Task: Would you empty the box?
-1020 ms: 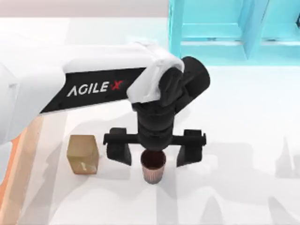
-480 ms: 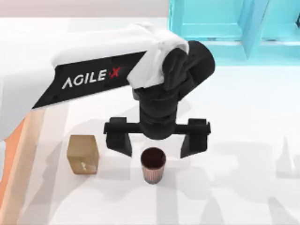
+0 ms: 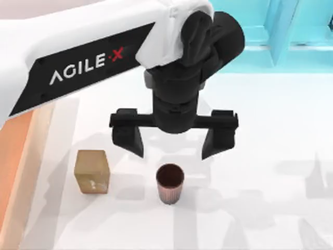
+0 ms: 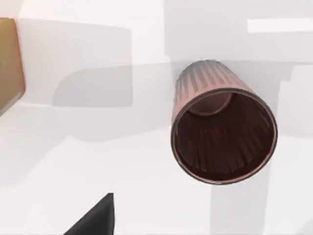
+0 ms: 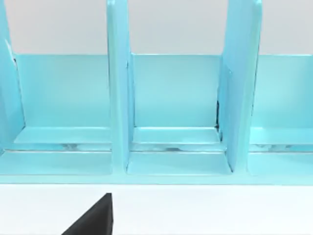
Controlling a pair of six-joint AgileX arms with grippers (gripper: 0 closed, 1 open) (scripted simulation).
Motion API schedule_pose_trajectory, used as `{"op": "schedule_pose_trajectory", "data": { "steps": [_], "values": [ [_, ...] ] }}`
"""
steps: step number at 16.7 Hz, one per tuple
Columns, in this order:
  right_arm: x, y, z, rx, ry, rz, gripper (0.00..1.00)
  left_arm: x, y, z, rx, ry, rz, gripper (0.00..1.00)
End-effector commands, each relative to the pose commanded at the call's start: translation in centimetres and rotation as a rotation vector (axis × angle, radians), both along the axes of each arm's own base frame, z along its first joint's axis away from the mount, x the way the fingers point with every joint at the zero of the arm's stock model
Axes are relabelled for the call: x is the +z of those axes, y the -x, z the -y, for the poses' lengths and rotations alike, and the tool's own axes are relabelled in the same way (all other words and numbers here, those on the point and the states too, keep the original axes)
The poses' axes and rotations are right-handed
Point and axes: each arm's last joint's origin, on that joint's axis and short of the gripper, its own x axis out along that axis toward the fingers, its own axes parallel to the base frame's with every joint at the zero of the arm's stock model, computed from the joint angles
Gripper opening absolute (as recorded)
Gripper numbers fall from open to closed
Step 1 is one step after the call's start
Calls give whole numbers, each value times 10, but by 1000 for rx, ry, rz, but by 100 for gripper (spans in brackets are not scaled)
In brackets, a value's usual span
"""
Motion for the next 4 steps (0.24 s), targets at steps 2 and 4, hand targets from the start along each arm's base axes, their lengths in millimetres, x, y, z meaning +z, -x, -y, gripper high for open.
{"op": "schedule_pose_trajectory", "data": {
  "steps": [2,4],
  "values": [
    [0,0,0,0,0,0,100,12,1,-2,1,-2,0,100],
    [0,0,0,0,0,0,100,15,1,-3,2,0,2,100]
  ]
}}
